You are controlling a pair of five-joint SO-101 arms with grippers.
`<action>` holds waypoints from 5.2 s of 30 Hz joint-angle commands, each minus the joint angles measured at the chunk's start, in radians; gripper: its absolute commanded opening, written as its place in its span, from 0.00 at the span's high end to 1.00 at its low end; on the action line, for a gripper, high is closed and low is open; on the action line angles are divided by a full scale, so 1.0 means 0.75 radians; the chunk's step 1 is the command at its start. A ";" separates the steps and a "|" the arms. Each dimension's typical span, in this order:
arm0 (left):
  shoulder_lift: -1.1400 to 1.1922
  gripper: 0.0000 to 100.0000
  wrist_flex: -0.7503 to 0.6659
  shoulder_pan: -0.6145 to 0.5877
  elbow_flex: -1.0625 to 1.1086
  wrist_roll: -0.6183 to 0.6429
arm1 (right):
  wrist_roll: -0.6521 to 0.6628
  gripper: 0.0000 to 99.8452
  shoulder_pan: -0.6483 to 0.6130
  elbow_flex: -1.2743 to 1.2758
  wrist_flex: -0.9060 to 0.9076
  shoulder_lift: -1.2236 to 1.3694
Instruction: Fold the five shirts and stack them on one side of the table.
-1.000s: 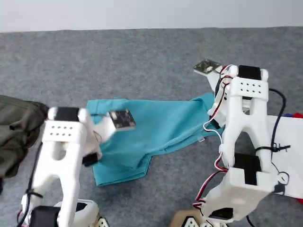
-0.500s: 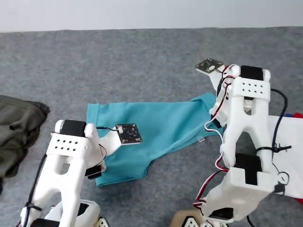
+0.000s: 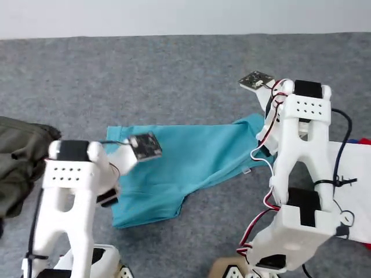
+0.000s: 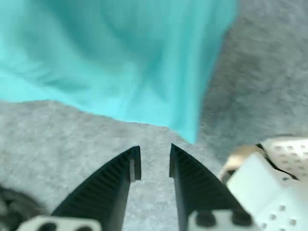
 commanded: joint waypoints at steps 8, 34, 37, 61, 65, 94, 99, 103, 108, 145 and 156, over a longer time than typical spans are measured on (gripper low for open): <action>-0.023 0.89 -0.068 -0.045 -0.030 0.008 | -0.072 0.75 0.069 -0.012 -0.095 -0.236; 0.462 0.90 -0.974 -0.012 -0.089 0.777 | -0.526 0.77 -0.030 -0.076 -0.557 0.142; 0.640 0.93 -0.867 -0.004 -0.304 0.810 | -0.526 0.77 -0.028 -0.115 -0.537 0.146; 1.281 0.99 -0.687 0.014 -0.768 0.874 | -0.843 0.77 -0.034 -0.340 -0.461 0.357; 1.283 0.99 -0.694 0.016 -0.768 0.890 | -0.892 0.77 -0.046 -0.532 -0.425 0.482; 1.285 0.99 -0.691 0.035 -0.768 0.884 | -0.732 0.99 -0.095 -1.483 0.066 1.173; 1.285 0.99 -0.691 0.035 -0.768 0.884 | -0.683 0.99 -0.026 -1.493 0.134 1.167; 1.285 0.99 -0.691 0.035 -0.768 0.884 | -0.687 0.99 0.066 -1.592 0.189 1.169; 1.287 0.99 -0.691 0.035 -0.768 0.884 | -0.687 0.99 0.126 -1.667 0.189 1.167; 1.287 0.99 -0.691 0.037 -0.768 0.882 | -0.784 0.87 -0.013 -1.665 0.179 1.183; 1.287 0.99 -0.691 0.037 -0.768 0.882 | -0.779 0.87 -0.021 -1.673 0.071 1.314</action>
